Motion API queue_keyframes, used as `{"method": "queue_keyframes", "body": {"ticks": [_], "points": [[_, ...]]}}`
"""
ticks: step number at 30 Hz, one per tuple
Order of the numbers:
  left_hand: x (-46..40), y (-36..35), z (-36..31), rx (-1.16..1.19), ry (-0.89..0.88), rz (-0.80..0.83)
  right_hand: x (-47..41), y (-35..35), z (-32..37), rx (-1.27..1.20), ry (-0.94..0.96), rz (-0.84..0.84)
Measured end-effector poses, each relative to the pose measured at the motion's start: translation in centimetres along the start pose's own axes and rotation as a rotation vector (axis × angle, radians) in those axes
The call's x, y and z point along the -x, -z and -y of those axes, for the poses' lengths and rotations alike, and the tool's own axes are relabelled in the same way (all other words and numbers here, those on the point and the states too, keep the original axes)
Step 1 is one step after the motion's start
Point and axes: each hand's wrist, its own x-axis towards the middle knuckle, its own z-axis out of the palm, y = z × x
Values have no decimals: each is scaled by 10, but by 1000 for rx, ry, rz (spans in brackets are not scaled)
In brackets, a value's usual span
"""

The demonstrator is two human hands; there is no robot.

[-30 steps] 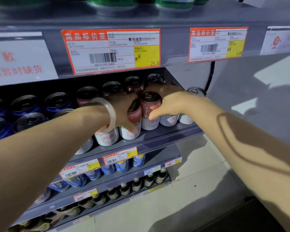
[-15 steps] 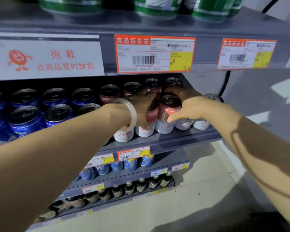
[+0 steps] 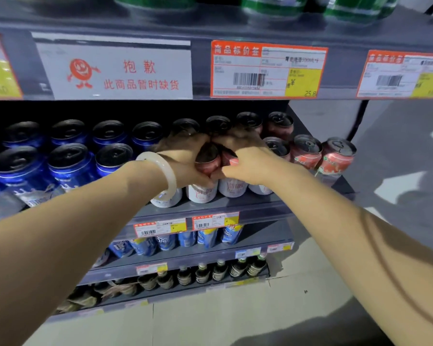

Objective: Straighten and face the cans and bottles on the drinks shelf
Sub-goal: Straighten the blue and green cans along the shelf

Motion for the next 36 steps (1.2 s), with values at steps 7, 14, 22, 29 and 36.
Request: {"method": "queue_keyframes", "body": {"ticks": [7, 14, 22, 29, 36], "points": [[-3, -6, 4, -25, -35, -22, 0, 1, 5, 48, -33, 37], [39, 25, 45, 63, -69, -209, -4, 17, 33, -27, 55, -93], [81, 40, 106, -118, 142, -53, -8, 1, 102, 2, 17, 123], [71, 36, 110, -163, 126, -100, -14, -8, 115, 75, -62, 68], [99, 53, 130, -129, 120, -171, -18, -7, 150, 1, 35, -9]]}}
